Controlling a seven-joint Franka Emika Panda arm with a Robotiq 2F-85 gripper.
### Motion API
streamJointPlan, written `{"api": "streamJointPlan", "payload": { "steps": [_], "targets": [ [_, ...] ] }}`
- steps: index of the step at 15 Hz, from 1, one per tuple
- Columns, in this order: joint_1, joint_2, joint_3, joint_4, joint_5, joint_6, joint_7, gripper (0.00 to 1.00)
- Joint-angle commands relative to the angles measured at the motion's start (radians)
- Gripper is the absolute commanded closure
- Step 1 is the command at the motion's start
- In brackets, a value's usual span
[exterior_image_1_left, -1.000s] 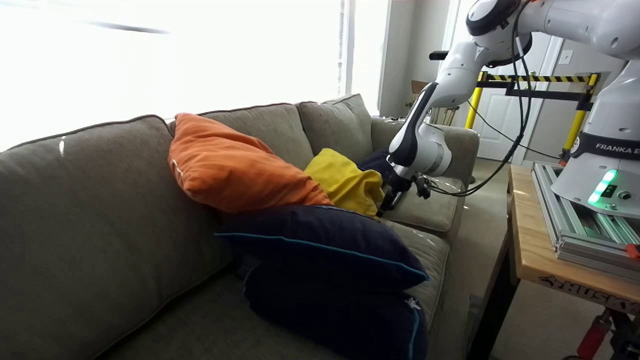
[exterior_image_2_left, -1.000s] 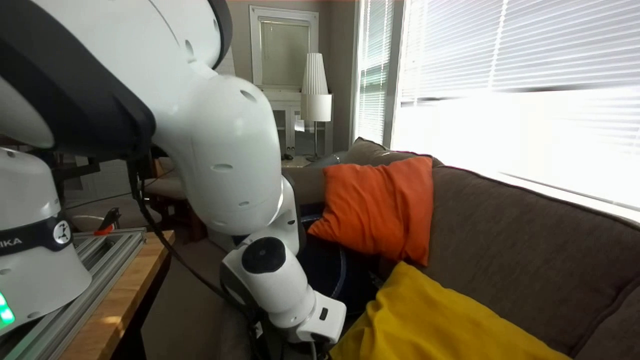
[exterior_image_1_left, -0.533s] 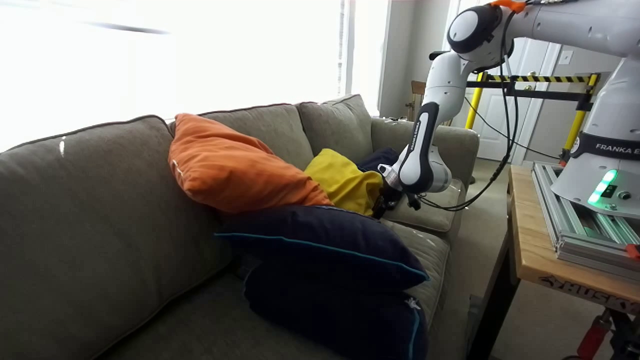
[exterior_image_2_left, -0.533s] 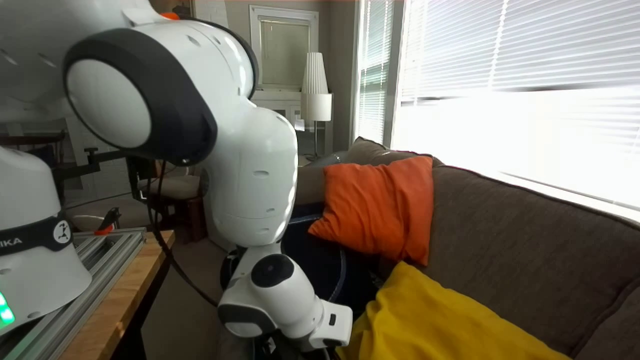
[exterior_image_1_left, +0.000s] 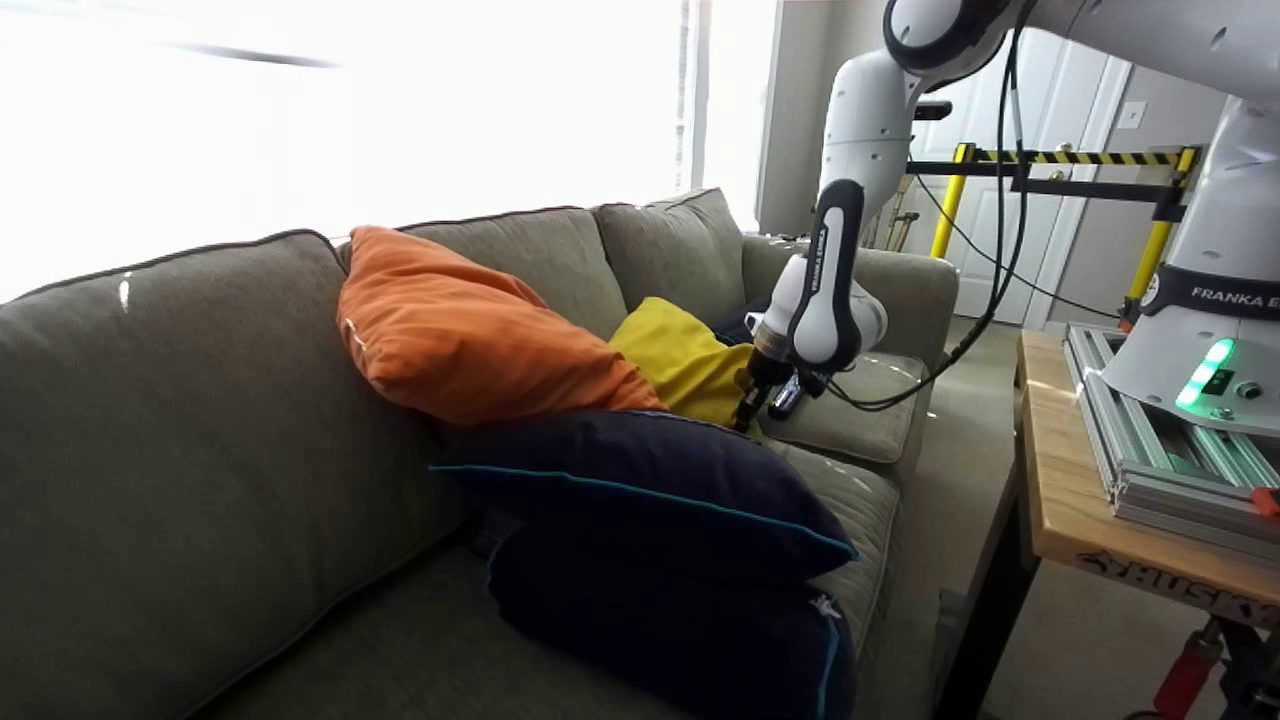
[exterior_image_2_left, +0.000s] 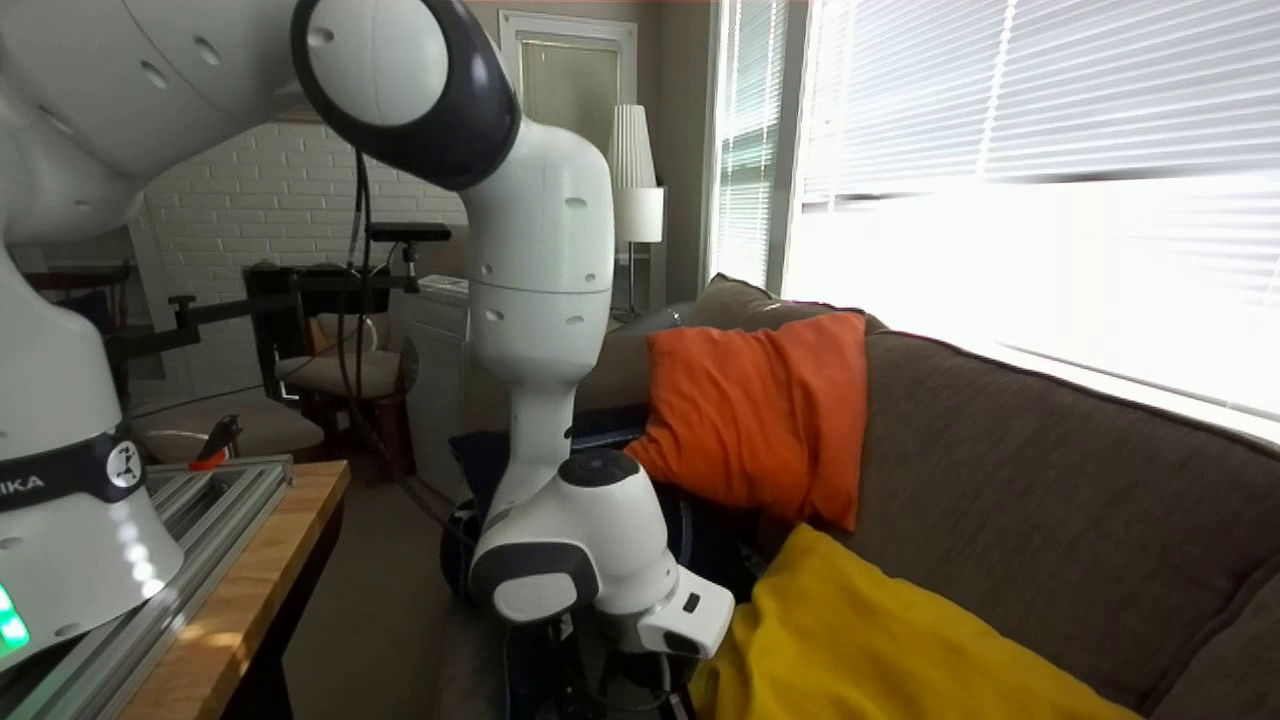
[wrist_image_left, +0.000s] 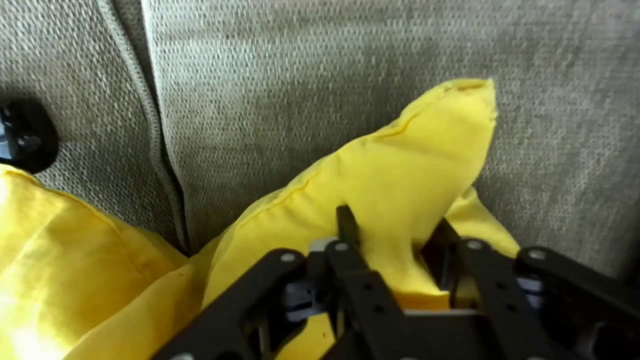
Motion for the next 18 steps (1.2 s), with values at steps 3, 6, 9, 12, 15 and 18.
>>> {"api": "streamJointPlan", "payload": {
  "steps": [3,6,9,12,15,18],
  "targets": [
    [-0.021,-0.36,-0.01,-0.245,-0.004,-0.373,0.121,1.0],
    [-0.055,-0.49,-0.008,-0.307,0.003,-0.6,0.106,0.99],
    [-0.086,-0.574,0.004,-0.343,0.036,-0.786,0.091,0.98],
    [-0.093,-0.615,0.016,-0.359,0.117,-0.859,0.122,0.98],
    [-0.088,-0.646,0.034,-0.375,0.213,-0.856,0.145,0.98],
    [-0.078,-0.669,0.046,-0.385,0.288,-0.825,0.175,0.98]
  ]
}}
